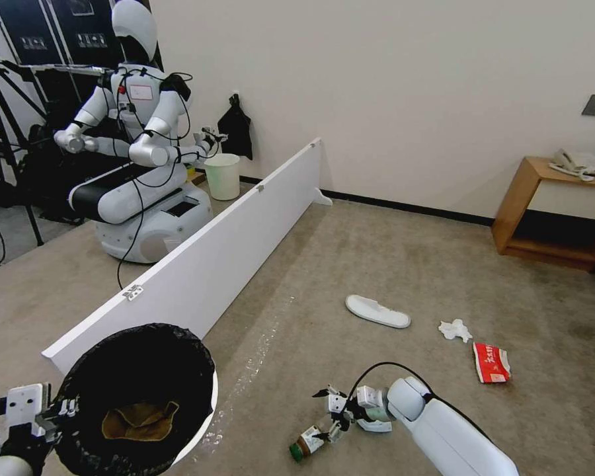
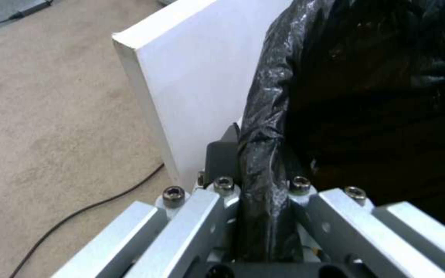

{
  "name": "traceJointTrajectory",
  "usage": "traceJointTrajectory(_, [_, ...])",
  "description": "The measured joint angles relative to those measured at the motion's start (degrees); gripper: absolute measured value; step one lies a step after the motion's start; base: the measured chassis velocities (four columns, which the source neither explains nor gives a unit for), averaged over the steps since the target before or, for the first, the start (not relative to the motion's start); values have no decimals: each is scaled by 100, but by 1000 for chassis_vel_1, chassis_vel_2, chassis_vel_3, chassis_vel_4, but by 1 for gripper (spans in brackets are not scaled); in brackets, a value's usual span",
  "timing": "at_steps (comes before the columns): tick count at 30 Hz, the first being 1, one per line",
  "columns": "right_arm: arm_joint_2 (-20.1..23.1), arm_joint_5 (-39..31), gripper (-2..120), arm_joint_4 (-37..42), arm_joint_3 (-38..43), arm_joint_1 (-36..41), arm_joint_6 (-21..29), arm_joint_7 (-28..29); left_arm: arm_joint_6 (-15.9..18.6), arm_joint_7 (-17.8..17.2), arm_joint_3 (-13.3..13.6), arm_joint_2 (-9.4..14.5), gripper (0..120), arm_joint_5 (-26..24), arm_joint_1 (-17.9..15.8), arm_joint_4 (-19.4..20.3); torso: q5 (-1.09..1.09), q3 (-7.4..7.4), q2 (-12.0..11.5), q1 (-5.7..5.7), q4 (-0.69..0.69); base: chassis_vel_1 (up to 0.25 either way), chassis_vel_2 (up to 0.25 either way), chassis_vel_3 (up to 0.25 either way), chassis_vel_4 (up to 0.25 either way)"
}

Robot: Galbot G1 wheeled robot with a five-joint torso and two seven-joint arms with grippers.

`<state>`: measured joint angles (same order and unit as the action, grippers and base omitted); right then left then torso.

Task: Pick up the trash bin, then pick up the garbage from the floor and place it into the trash bin.

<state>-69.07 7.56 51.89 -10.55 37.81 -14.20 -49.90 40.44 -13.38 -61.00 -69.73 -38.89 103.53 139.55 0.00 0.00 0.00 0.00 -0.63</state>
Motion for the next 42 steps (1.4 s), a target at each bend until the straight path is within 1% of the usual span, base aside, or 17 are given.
traceJointTrajectory(5, [-48,-148,100,-38,-49,0,-6,-68,2,0,0,4,3,-6,-5,2,0,0,0,0,0,0,0,0,0])
traceJointTrajectory(19, [-60,-121,100,-126,-15,157,-11,-118,5,0,-32,19,3,-33,10,18,0,0,0,0,0,0,0,0,0])
traceJointTrajectory(30, [-21,33,100,-117,109,353,-30,-120,10,0,-31,13,3,-37,28,49,1,0,0,0,0,0,0,0,0])
traceJointTrajectory(42, [-89,167,100,-329,173,262,-70,-133,20,-1,-36,13,3,-42,24,69,1,0,0,0,0,0,0,0,0])
